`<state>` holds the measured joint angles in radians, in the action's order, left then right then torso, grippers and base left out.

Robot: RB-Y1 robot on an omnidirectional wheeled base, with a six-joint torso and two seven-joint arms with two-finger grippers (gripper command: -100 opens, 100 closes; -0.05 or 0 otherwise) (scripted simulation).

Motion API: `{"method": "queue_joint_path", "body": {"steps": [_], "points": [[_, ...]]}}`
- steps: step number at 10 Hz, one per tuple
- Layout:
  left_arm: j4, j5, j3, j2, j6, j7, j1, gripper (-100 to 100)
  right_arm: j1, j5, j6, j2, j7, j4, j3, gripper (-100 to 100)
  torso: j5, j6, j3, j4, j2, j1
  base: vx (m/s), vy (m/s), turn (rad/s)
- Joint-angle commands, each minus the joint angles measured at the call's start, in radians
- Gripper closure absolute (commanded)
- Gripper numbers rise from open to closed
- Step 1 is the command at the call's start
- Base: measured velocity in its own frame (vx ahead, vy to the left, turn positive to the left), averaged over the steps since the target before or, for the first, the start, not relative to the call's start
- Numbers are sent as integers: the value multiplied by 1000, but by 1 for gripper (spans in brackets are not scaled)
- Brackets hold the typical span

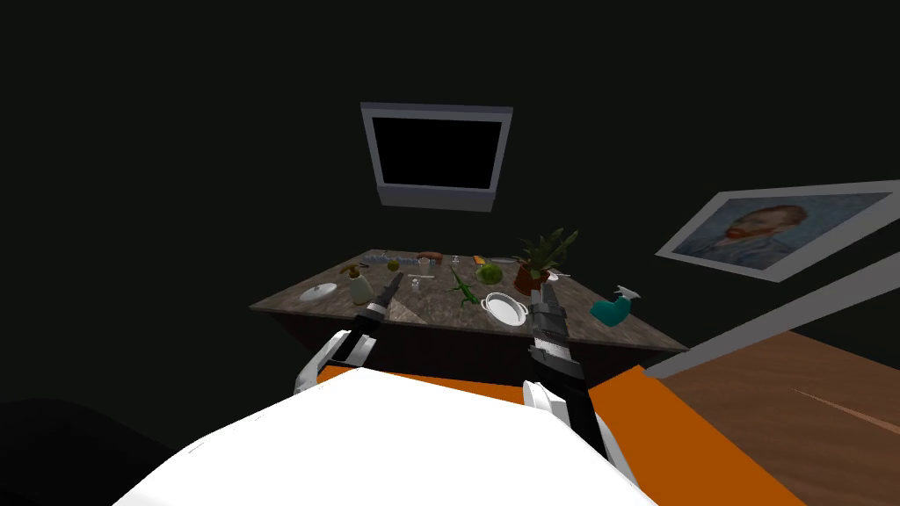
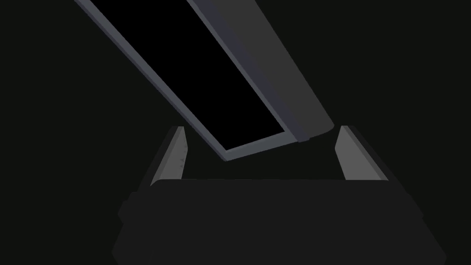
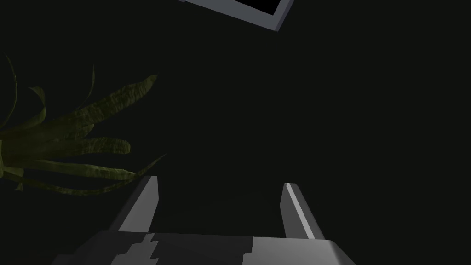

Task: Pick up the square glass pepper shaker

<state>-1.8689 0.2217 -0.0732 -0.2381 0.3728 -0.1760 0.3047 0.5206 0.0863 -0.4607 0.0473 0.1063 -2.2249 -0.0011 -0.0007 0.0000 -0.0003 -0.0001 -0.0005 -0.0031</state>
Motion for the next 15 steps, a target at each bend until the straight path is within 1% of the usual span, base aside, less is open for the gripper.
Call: {"method": "queue_joint_path", "body": {"steps": [1,5,6,8,9,10,11,15], "points": [[44,18,-1,-7,-33,-16,-21,-100,0,0,0,0,0,0,0,0,0,0,0,0,0,0,4,-41,-82],[159,63,-5,-40,-102,-53,-75,-100,0,0,0,0,0,0,0,0,0,0,0,0,0,0,11,-46,-88],[166,63,-5,-40,-102,-53,-75,-100,0,0,0,0,0,0,0,0,0,0,0,0,0,0,11,-31,-36],[229,86,-7,-65,-138,-72,-103,-100,0,0,0,0,0,0,0,0,0,0,0,0,0,2,10,-30,-75],[251,97,-8,-80,-155,-82,-117,-100,0,0,0,0,0,0,0,0,0,0,0,0,0,1,9,-49,-100],[289,109,-10,-96,-173,-91,-130,-100,0,0,0,0,0,0,0,0,0,0,0,0,0,0,12,-47,-95],[291,109,-10,-96,-173,-91,-130,-100,0,0,0,0,0,0,0,0,0,0,0,0,0,0,11,-25,-12],[408,151,-14,-160,-239,-126,-181,-100,0,0,0,0,0,0,0,0,0,0,0,0,0,1,11,-36,-79]]}}
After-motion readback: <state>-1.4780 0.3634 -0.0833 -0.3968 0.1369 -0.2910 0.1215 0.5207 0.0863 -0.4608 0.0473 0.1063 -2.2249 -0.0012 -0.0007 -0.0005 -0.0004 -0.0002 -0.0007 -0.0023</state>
